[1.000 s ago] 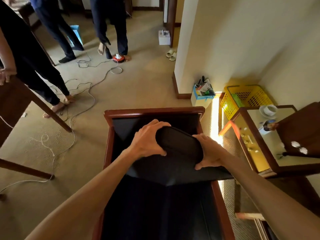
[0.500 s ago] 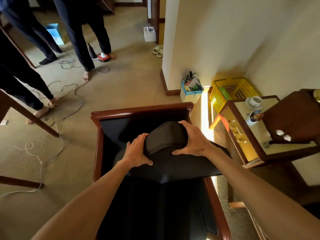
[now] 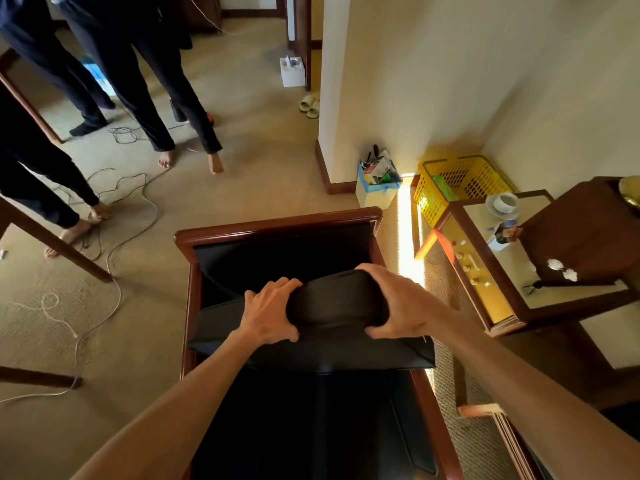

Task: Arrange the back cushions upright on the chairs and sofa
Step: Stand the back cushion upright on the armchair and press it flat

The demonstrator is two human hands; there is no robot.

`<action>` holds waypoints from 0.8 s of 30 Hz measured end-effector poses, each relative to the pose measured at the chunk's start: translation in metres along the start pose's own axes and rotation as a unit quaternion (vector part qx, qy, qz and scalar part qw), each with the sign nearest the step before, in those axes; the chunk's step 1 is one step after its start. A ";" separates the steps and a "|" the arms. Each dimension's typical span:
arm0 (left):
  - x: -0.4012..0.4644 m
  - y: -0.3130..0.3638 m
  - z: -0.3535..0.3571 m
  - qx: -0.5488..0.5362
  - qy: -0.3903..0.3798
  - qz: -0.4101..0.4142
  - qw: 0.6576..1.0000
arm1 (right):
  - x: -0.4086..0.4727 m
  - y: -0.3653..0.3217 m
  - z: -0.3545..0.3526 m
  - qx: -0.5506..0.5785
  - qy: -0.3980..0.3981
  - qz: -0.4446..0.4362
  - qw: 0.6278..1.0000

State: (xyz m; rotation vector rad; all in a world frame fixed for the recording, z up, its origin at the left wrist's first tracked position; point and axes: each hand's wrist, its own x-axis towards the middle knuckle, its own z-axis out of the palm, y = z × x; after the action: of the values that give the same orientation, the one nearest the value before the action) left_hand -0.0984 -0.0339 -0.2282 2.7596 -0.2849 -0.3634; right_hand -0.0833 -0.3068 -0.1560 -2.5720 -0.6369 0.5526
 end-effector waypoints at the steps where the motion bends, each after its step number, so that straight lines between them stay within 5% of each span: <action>1: -0.003 -0.006 0.004 0.001 0.005 -0.004 1.000 | 0.003 -0.011 0.004 -0.034 -0.001 0.007 0.999; 7: -0.005 -0.022 0.016 -0.054 0.007 0.009 0.998 | 0.037 -0.071 0.003 -0.313 -0.067 0.119 0.940; 11: -0.005 -0.047 0.031 -0.099 0.011 -0.015 0.995 | 0.068 -0.099 0.034 -0.408 -0.081 0.103 0.903; 16: -0.008 -0.082 0.044 -0.095 0.001 -0.024 0.995 | 0.091 -0.112 0.064 -0.399 -0.055 0.050 0.914; 24: -0.008 -0.072 0.003 0.031 0.046 0.013 0.998 | 0.086 -0.098 0.027 -0.263 -0.047 0.094 0.959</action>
State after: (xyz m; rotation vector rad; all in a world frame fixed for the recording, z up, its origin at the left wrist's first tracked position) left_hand -0.0958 0.0334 -0.2547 2.8206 -0.3148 -0.2235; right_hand -0.0593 -0.1759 -0.1528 -3.1477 -0.6424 0.6372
